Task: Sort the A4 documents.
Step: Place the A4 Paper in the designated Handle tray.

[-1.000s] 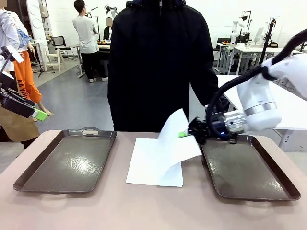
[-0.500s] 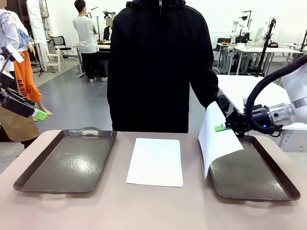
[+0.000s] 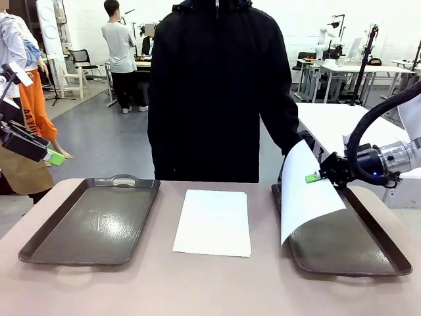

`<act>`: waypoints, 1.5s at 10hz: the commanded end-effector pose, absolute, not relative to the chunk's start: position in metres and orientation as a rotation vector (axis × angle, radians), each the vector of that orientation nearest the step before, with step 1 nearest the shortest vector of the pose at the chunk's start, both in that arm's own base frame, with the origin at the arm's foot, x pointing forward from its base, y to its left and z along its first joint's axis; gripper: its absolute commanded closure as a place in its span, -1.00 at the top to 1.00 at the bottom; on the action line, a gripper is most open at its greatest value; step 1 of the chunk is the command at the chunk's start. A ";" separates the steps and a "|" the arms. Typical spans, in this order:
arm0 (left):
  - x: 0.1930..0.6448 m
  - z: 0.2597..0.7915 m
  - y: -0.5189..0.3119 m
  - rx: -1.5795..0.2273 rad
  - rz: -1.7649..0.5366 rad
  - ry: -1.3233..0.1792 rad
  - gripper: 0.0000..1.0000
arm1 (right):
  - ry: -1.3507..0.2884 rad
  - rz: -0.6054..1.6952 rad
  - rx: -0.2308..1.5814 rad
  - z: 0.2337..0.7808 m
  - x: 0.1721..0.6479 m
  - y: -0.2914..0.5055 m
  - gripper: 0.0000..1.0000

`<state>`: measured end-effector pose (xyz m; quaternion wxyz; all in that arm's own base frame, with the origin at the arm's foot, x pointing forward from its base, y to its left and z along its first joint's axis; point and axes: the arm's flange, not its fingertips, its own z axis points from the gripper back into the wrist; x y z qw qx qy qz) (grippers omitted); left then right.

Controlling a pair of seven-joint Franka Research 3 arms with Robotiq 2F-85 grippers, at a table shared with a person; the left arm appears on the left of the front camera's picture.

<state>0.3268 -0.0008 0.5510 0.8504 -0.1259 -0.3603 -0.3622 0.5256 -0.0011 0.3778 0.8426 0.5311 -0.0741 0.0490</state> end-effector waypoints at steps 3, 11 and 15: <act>0.327 0.551 0.000 -0.273 -0.771 -0.762 1.00 | -0.062 0.128 1.060 0.350 0.535 -0.043 -0.97; 0.327 0.551 0.000 -0.273 -0.771 -0.762 1.00 | -0.074 0.057 0.847 0.322 0.538 -0.088 -0.97; 0.327 0.551 0.000 -0.273 -0.771 -0.762 1.00 | -0.058 0.014 0.812 0.309 0.530 -0.098 -0.97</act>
